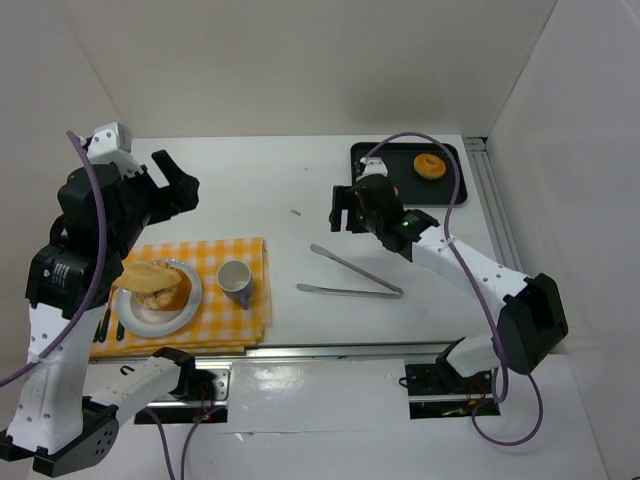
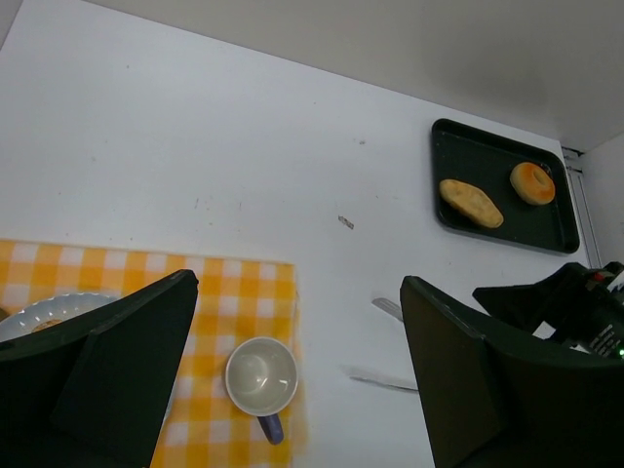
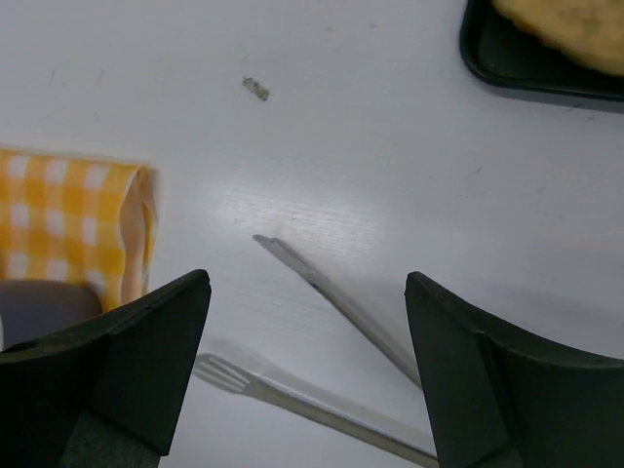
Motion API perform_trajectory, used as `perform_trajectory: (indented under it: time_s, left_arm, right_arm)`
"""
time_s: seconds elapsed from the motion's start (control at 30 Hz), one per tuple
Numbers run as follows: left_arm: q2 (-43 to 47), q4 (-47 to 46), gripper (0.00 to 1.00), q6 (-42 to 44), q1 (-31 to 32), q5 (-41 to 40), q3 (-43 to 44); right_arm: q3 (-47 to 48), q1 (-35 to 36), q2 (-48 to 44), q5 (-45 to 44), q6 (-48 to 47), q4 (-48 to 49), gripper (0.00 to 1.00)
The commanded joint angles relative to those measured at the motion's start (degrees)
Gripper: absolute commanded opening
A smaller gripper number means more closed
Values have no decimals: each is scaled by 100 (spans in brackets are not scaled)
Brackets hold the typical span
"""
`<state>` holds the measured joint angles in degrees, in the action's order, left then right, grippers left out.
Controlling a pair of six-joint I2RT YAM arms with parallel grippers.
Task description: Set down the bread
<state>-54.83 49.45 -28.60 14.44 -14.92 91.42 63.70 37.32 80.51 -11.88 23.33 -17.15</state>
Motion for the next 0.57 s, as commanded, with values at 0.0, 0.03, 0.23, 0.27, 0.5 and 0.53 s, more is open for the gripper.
perform_trajectory:
  time_s: [0.0,0.03,0.23,0.27,0.5,0.53]
  left_arm:
    - [78,-208,99,39,7,173,-88]
    - [78,-208,99,39,7,173,-150]
    - [-106,-208,100,144,7,463,-422]
    - [-107,-208,100,196,7,542,-423]
    - [-300,-207,100,197,7,868,-634]
    - [-300,-208,100,197,7,868,-634]
  right_arm:
    - [63,-444,104,-157,197,274,90]
    - [63,-741,175,-322,294,91,96]
    - [169,-1911,877,-728,1067,-473,100]
    - [221,-1982,957,-676,1068,-648,100]
    - [-172,-2053,897,-728,1015,-641,100]
    - [-235,-2106,896,-728,1015,-571,100]
